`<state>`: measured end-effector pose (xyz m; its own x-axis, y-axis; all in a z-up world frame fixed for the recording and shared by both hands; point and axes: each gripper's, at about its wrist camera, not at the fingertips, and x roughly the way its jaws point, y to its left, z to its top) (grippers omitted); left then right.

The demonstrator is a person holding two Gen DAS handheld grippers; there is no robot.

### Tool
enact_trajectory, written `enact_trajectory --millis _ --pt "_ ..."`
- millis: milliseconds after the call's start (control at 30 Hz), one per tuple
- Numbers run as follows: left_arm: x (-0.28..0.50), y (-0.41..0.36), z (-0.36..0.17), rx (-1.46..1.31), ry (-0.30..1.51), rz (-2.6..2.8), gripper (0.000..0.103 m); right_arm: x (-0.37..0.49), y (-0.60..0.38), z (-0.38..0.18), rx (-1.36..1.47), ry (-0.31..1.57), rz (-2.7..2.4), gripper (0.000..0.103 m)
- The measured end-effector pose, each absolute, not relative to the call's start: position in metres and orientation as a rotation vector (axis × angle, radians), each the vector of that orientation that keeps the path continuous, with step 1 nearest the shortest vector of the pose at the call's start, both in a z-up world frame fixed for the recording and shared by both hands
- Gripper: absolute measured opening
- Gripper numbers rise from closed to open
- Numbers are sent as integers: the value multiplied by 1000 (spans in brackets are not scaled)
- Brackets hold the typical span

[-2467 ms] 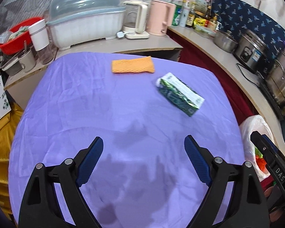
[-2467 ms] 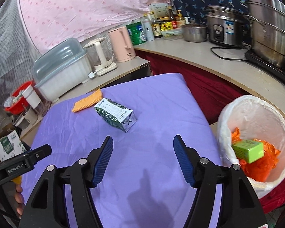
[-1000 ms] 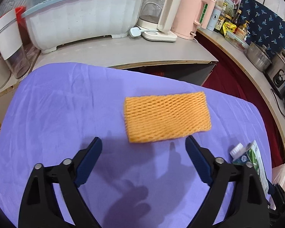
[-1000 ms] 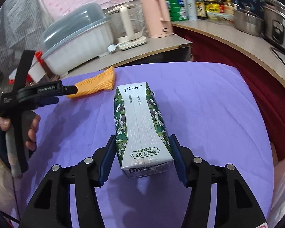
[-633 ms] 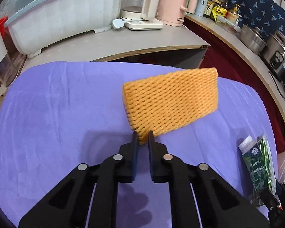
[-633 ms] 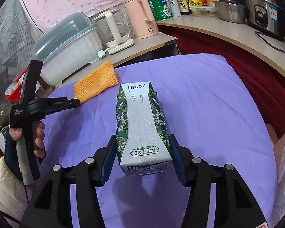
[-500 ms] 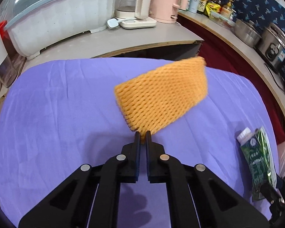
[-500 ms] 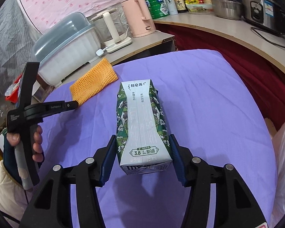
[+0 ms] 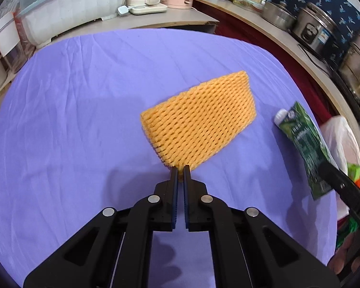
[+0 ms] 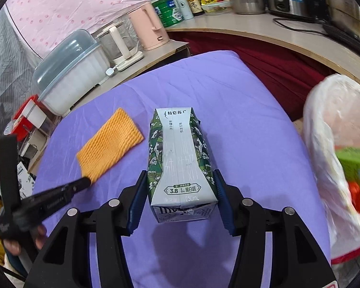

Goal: Collect trash
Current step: 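Carry the foam net and milk carton over the white bin with both tools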

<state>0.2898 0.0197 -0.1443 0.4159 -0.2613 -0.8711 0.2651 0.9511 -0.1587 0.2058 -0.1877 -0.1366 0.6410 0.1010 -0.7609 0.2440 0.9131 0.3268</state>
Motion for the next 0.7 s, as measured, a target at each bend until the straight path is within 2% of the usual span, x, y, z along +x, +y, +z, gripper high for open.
enact_trajectory --millis 300,700 --pt "206 12 -130 -9 1116 -377 4 136 -193 -130 458 881 -115 51" --pt "150 -12 -82 37 1025 -441 4 68 -215 -103 510 810 -158 51"
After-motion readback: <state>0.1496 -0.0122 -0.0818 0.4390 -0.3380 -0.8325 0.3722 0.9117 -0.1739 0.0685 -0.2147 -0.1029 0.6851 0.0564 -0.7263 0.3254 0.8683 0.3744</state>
